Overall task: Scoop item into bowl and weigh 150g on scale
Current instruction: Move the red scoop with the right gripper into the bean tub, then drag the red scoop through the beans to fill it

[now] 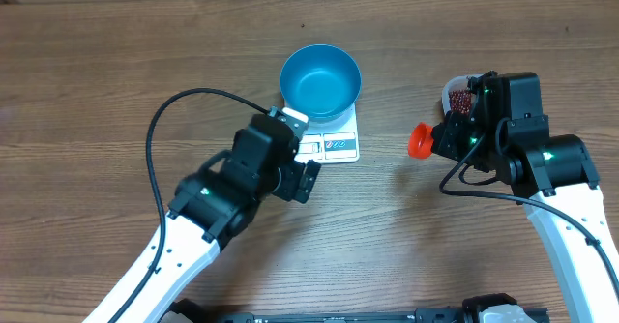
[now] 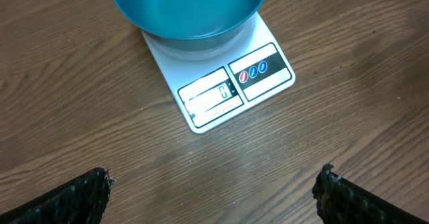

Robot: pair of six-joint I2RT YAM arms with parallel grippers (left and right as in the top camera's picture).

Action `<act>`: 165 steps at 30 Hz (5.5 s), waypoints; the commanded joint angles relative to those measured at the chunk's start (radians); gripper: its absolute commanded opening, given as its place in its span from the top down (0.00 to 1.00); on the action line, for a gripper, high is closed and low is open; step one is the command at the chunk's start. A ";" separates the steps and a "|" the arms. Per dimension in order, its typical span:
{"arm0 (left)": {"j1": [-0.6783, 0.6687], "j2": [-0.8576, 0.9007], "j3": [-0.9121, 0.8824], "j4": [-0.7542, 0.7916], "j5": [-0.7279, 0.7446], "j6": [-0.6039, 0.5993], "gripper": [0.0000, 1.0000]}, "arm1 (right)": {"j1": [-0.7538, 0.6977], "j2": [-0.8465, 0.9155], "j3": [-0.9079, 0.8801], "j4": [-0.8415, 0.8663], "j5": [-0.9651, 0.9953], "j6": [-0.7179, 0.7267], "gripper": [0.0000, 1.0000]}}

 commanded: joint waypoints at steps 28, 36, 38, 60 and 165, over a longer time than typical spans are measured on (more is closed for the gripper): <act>-0.023 0.000 -0.003 0.000 -0.076 -0.147 0.00 | 0.004 0.012 0.029 -0.021 0.022 -0.008 0.96; -0.023 0.000 -0.003 0.000 -0.076 -0.147 0.00 | -0.058 0.017 0.042 -0.056 0.063 -0.008 0.96; -0.023 0.000 -0.003 0.000 -0.076 -0.147 0.00 | -0.118 0.029 0.069 -0.083 0.059 -0.031 0.96; -0.023 0.000 -0.003 0.000 -0.076 -0.147 0.00 | -0.327 0.451 0.327 0.042 0.157 -0.314 0.96; -0.023 0.000 -0.003 0.000 -0.076 -0.147 0.00 | -0.508 0.708 0.196 0.188 -0.457 -0.629 0.96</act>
